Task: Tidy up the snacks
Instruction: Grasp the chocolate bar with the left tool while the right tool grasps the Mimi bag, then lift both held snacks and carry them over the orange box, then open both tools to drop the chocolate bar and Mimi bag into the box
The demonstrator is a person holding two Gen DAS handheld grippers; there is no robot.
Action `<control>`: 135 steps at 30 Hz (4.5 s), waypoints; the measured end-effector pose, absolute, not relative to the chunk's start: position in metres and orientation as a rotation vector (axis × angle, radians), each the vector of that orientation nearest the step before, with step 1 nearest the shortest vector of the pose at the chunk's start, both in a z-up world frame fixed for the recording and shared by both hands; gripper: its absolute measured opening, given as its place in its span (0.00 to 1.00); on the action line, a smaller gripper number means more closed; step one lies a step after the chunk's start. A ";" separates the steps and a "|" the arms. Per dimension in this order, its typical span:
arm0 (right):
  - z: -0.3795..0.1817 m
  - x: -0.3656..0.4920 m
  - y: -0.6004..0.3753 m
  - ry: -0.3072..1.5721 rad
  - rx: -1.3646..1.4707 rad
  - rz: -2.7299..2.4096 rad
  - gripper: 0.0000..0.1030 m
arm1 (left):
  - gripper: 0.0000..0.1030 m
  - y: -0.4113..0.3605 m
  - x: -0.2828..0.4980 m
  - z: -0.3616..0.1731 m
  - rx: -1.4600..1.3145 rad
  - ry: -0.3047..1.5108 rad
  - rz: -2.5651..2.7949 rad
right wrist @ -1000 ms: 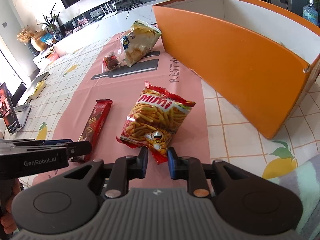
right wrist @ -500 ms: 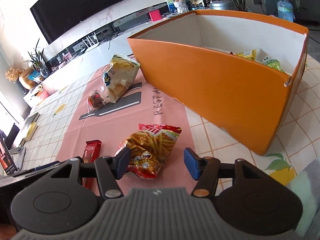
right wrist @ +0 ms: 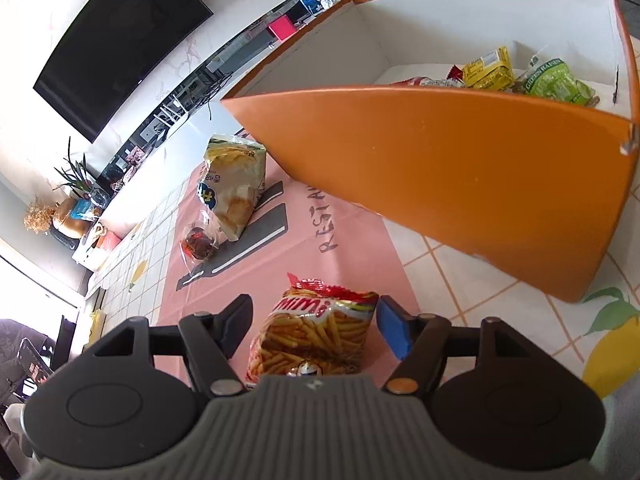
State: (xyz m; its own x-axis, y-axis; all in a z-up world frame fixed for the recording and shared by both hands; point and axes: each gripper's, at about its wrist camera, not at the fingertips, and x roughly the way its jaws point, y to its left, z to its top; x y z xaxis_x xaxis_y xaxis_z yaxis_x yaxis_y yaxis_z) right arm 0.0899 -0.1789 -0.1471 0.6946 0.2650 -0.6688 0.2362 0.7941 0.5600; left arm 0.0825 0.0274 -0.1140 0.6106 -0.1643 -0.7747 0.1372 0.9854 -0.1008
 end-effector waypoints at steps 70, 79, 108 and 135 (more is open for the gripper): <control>0.004 0.053 -0.226 0.605 0.096 0.091 0.35 | 0.24 -0.024 0.085 0.024 -0.061 0.557 -0.442; 0.009 0.082 -0.282 0.631 0.124 0.032 0.36 | 0.24 -0.078 0.118 0.032 -0.011 0.558 -0.545; -0.087 0.203 -0.305 1.014 0.080 0.073 0.36 | 0.25 -0.155 0.224 -0.056 0.267 0.915 -0.589; -0.048 0.174 -0.280 0.964 -0.072 -0.041 0.84 | 0.82 -0.143 0.193 -0.006 0.238 0.783 -0.599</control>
